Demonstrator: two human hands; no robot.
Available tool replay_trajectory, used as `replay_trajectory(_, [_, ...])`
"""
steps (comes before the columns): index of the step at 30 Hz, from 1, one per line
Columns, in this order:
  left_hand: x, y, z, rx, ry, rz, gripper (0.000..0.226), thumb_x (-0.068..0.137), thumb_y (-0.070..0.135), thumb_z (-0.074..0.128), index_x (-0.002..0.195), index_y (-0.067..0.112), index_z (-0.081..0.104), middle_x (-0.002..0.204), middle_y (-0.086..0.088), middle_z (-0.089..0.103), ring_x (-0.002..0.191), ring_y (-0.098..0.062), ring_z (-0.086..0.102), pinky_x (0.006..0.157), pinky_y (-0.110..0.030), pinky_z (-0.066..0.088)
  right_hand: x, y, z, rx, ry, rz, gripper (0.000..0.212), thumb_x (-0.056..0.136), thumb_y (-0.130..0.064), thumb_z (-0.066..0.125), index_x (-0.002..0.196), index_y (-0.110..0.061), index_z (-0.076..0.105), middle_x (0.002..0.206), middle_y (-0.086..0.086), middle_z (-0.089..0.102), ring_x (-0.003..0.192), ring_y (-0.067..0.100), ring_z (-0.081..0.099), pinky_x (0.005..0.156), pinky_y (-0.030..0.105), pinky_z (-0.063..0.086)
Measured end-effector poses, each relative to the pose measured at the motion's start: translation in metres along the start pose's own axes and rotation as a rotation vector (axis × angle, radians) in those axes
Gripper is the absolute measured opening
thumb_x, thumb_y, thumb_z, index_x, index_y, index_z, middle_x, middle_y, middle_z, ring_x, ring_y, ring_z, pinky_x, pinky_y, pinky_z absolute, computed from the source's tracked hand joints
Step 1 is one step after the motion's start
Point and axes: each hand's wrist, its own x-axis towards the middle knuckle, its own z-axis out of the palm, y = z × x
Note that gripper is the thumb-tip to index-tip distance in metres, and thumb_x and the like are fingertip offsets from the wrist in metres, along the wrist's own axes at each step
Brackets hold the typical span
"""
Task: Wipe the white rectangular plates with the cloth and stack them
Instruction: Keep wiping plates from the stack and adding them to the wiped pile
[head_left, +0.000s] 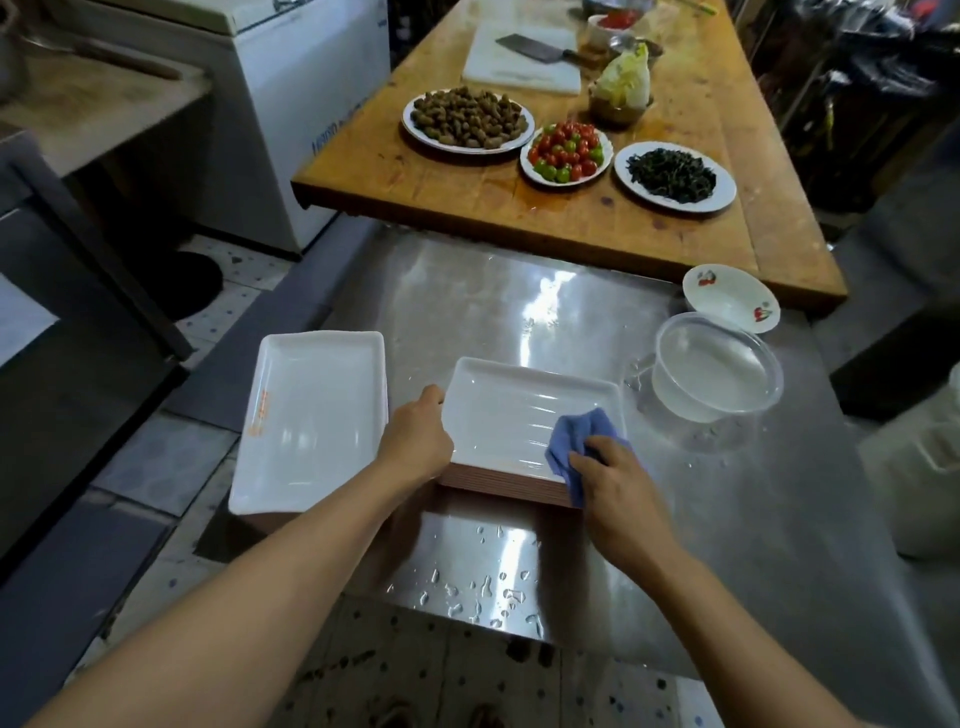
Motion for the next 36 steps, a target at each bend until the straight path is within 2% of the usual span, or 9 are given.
replay_trajectory(6, [0.005,-0.003,-0.001,-0.041,-0.033,-0.009,0.033,0.087,0.005,0.049,0.118,0.013,0.044,0.103,-0.014,0.062,0.086,-0.029,0.053,0.067,-0.03,0.036,0.016,-0.054,0.019,0.179,-0.052,-0.123,0.039,0.086,-0.003,0.049,0.121,-0.013,0.062,0.134,0.009,0.042,0.117,0.028,0.04,0.095,0.03,0.031])
replay_trajectory(10, [0.008,-0.004,-0.002,-0.094,-0.079,-0.034,0.033,0.087,0.014,0.053,0.118,0.016,0.042,0.097,-0.009,0.054,0.081,-0.025,0.049,0.068,-0.03,0.037,0.04,-0.083,0.028,0.265,-0.107,-0.185,0.034,0.089,-0.008,0.051,0.12,-0.011,0.064,0.131,0.011,0.043,0.118,0.029,0.039,0.096,0.021,0.024])
replay_trajectory(13, [0.008,-0.003,-0.002,-0.134,-0.104,-0.013,0.026,0.089,0.018,0.051,0.112,0.014,0.04,0.097,-0.01,0.055,0.081,-0.025,0.05,0.067,-0.031,0.038,0.055,-0.086,0.032,0.298,-0.085,-0.147,0.033,0.088,-0.007,0.054,0.12,-0.008,0.062,0.127,0.014,0.044,0.116,0.029,0.04,0.097,0.023,0.027])
replay_trajectory(17, [0.005,0.001,-0.001,-0.081,-0.121,-0.005,0.038,0.089,0.011,0.05,0.125,0.011,0.036,0.108,-0.017,0.057,0.093,-0.031,0.055,0.071,-0.033,0.04,0.083,-0.084,0.039,0.08,-0.008,-0.138,0.039,0.089,-0.013,0.049,0.128,-0.013,0.049,0.131,0.01,0.04,0.114,0.026,0.04,0.092,0.033,0.038])
replay_trajectory(21, [0.004,0.004,0.001,-0.046,-0.111,-0.047,0.049,0.082,0.002,0.051,0.125,0.016,0.032,0.099,-0.011,0.052,0.084,-0.027,0.054,0.065,-0.032,0.04,0.103,-0.078,0.037,-0.083,0.086,-0.156,0.039,0.091,-0.019,0.045,0.13,-0.014,0.045,0.138,0.007,0.038,0.117,0.027,0.04,0.087,0.034,0.037])
replay_trajectory(25, [0.005,0.008,0.001,0.019,-0.067,-0.064,0.041,0.078,0.004,0.048,0.115,0.014,0.034,0.095,-0.007,0.048,0.084,-0.03,0.051,0.066,-0.034,0.037,0.095,-0.052,0.029,-0.226,0.128,-0.141,0.042,0.087,-0.023,0.05,0.128,-0.017,0.045,0.136,0.005,0.041,0.117,0.027,0.042,0.09,0.035,0.03])
replay_trajectory(29, [0.006,0.009,0.0,0.05,-0.058,-0.047,0.03,0.077,0.001,0.045,0.1,0.013,0.031,0.074,0.0,0.044,0.067,-0.021,0.045,0.058,-0.032,0.034,0.074,-0.008,0.011,-0.316,0.174,0.037,0.037,0.088,-0.027,0.048,0.124,-0.02,0.046,0.129,0.003,0.044,0.113,0.027,0.045,0.091,0.038,0.028])
replay_trajectory(32, [0.006,0.009,-0.001,0.056,-0.049,-0.047,0.029,0.078,0.001,0.046,0.098,0.013,0.029,0.071,0.0,0.043,0.06,-0.015,0.039,0.052,-0.03,0.029,0.062,0.014,0.002,-0.371,0.115,0.068,0.037,0.089,-0.026,0.049,0.125,-0.02,0.045,0.132,0.001,0.042,0.121,0.023,0.04,0.094,0.037,0.026])
replay_trajectory(36, [0.006,0.009,0.0,0.046,-0.028,-0.054,0.027,0.078,0.0,0.044,0.097,0.013,0.03,0.071,0.0,0.042,0.06,-0.015,0.038,0.047,-0.028,0.025,0.045,0.012,-0.004,-0.295,0.124,0.05,0.022,0.086,-0.016,0.054,0.103,-0.005,0.063,0.113,0.014,0.057,0.109,0.033,0.05,0.086,0.038,0.033])
